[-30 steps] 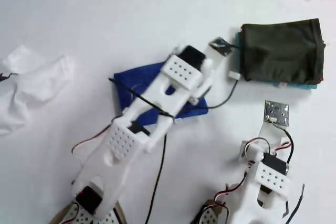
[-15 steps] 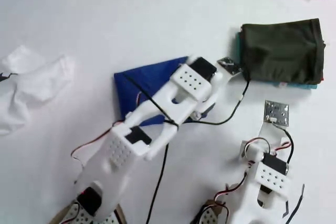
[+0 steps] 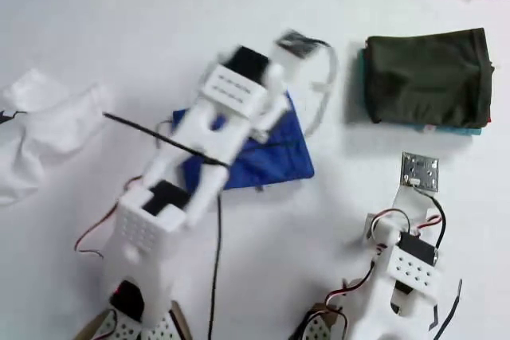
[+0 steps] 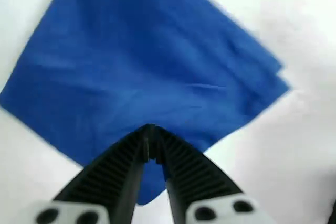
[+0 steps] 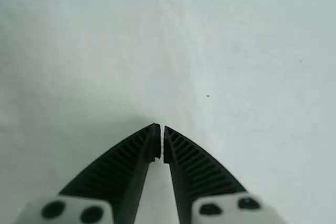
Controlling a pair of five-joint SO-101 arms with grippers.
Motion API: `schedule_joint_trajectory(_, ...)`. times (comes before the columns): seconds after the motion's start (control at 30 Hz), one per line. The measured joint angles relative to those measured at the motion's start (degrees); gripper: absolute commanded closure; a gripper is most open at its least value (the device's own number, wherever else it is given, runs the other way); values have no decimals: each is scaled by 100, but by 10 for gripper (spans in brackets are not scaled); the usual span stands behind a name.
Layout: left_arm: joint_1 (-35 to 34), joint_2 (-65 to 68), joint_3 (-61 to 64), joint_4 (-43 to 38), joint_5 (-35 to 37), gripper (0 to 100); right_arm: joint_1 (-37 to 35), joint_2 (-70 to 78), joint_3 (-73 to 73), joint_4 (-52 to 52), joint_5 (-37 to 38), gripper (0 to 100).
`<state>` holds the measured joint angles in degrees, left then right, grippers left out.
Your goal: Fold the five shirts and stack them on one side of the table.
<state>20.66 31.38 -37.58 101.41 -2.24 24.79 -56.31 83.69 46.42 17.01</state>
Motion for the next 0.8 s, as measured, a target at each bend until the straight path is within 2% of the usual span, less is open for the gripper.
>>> schedule_joint_trajectory(0.1,-308,-9,642,0,-176,976,0,0,0,0,0,978)
schedule_joint_trajectory(0.3,-334,-9,1618,-281,-264,976,0,0,0,0,0,978)
schedule_joint_trajectory(0.53,-343,-26,1960,-1064,-264,976,0,0,0,0,0,977)
schedule_joint_trajectory(0.67,-343,-334,1793,-809,-264,976,-35,0,-18,0,26,945)
schedule_joint_trajectory(0.8,-422,-967,1451,-360,-264,976,-360,0,-519,255,114,943)
